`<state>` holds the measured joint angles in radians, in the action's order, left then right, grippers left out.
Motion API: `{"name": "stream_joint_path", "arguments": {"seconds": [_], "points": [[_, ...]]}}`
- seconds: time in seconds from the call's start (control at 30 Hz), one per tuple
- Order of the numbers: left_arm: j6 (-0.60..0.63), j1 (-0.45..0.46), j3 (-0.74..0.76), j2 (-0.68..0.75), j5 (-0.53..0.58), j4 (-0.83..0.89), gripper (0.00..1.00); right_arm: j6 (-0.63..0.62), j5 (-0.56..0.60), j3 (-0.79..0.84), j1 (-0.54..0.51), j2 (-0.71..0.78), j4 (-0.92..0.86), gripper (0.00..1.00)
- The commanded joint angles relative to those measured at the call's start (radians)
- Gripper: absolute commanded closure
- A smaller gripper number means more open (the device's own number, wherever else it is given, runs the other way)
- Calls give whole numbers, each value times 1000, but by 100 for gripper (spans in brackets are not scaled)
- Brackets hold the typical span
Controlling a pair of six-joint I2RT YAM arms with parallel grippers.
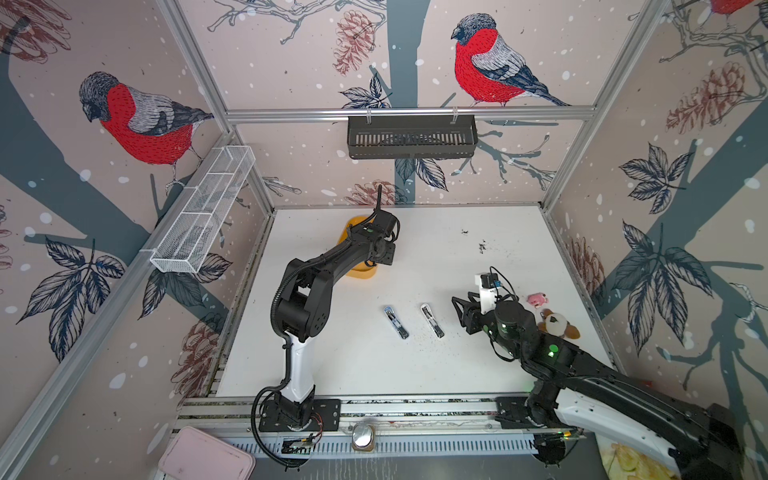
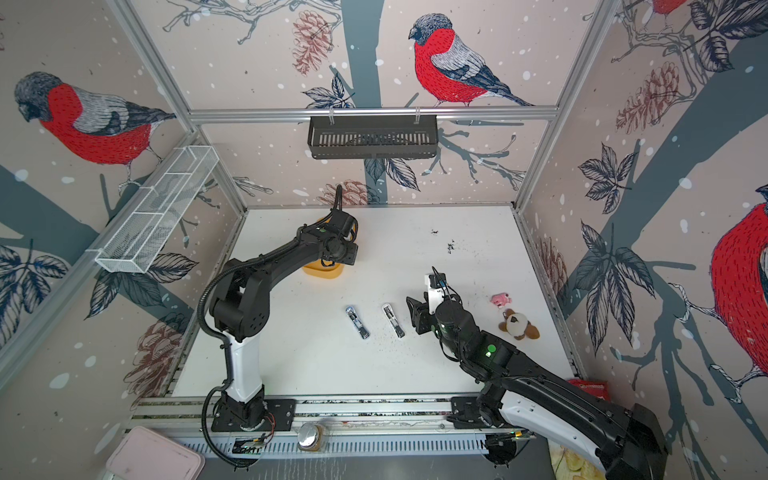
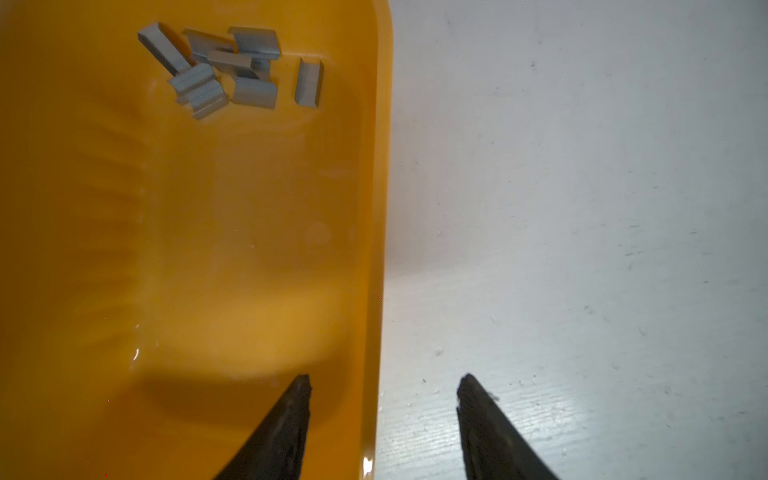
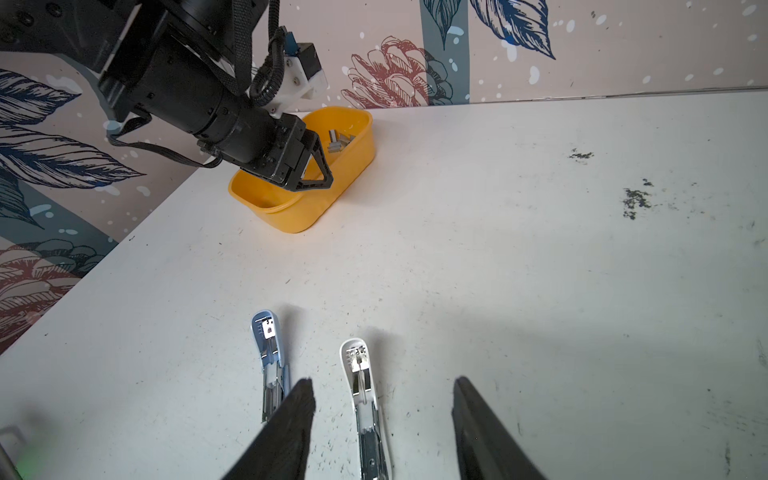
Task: Load the staples into the stapler
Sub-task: 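Move the left gripper over the yellow tray of staples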
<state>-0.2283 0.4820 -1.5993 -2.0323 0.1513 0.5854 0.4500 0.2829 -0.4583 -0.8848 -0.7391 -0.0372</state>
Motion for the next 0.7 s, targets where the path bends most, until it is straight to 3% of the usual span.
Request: {"name": "stream_joint_path", "arguments": {"seconds": [0.0,0.2,0.47,0.67], "points": [[11,-4,-10,-15,29,46,49,22,-14,15,4,7,8,46],[14,-6,3,-21,51,52,60,29,-24,30,7,8,25,46],[19,-7,27,-3,62,57,82,35,-30,42,12,5,34,46],[-2,-7,96,67,79,64,85,38,-49,57,17,-9,53,46]]}}
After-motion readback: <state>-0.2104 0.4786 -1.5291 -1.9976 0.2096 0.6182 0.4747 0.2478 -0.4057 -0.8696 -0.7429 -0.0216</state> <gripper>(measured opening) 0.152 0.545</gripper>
